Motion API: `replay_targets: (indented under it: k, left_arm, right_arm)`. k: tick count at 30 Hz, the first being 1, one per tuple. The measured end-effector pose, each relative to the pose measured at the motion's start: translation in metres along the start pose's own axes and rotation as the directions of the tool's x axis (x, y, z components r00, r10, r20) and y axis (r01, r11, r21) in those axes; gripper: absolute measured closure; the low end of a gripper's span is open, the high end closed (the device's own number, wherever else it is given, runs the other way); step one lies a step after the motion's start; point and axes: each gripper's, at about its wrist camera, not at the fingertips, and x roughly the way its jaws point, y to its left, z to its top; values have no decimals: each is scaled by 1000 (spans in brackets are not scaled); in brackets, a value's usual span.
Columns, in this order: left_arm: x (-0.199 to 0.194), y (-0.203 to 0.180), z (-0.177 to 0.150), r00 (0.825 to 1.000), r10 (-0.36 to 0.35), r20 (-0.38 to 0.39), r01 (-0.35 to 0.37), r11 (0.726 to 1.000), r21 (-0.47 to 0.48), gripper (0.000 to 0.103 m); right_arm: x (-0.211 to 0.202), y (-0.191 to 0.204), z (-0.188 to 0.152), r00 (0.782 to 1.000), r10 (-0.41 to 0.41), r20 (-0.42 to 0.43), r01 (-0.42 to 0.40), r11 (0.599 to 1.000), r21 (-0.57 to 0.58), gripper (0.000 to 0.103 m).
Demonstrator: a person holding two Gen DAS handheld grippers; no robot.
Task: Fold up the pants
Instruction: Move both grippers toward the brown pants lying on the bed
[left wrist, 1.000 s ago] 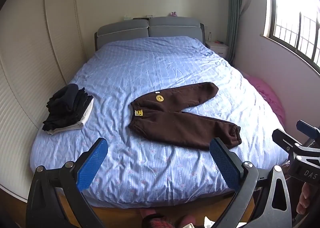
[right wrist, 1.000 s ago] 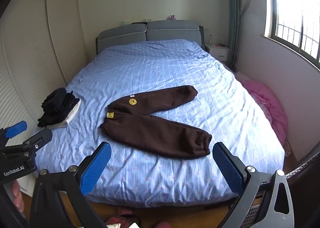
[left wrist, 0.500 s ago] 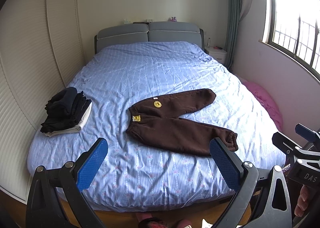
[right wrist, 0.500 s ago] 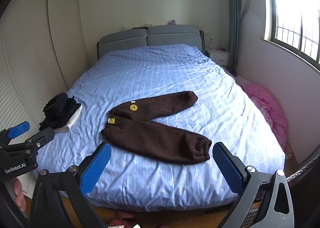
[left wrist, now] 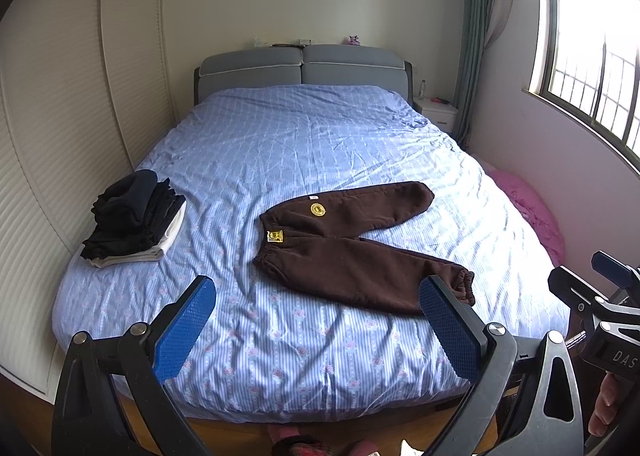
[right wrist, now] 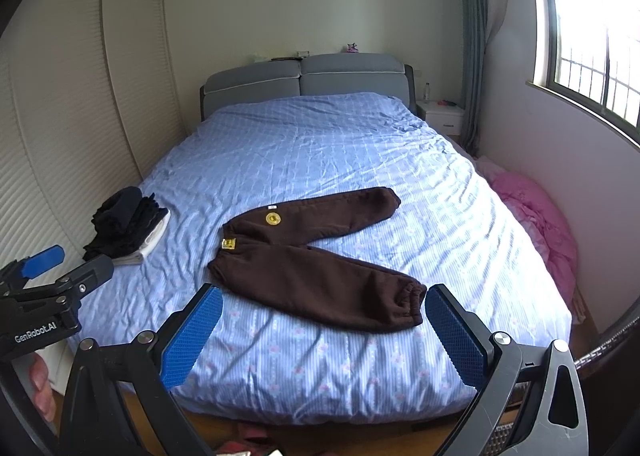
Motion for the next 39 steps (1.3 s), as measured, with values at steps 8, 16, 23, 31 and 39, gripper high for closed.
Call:
replay_targets:
  k: [8, 16, 23, 31, 39]
  left_arm:
    - [-2, 2, -1, 1000, 5, 4, -5, 1000, 1, 0]
    - [-1, 1, -2, 1000, 5, 3, -5, 1000, 2, 0]
    - [-1, 0, -3, 1000, 6, 1, -6, 1000, -2, 0]
    - [2, 3, -3, 1000, 7, -7, -7, 1000, 1, 0]
    - [29, 24, 8, 1000, 5, -30, -5, 1000, -7, 0]
  right_arm:
    - [-2, 1, 3, 1000, 5, 2, -5, 1000, 0, 0]
    - [-2, 2, 4, 1000, 1, 1, -1, 1000, 1, 0]
    - [-1, 1, 4, 1000, 0, -1, 0, 1000, 4, 0]
    - [4, 1, 2, 1000, -1, -10, 1, 1000, 6, 0]
    - [25, 13, 8, 999, -4, -37, 4, 1000, 5, 0]
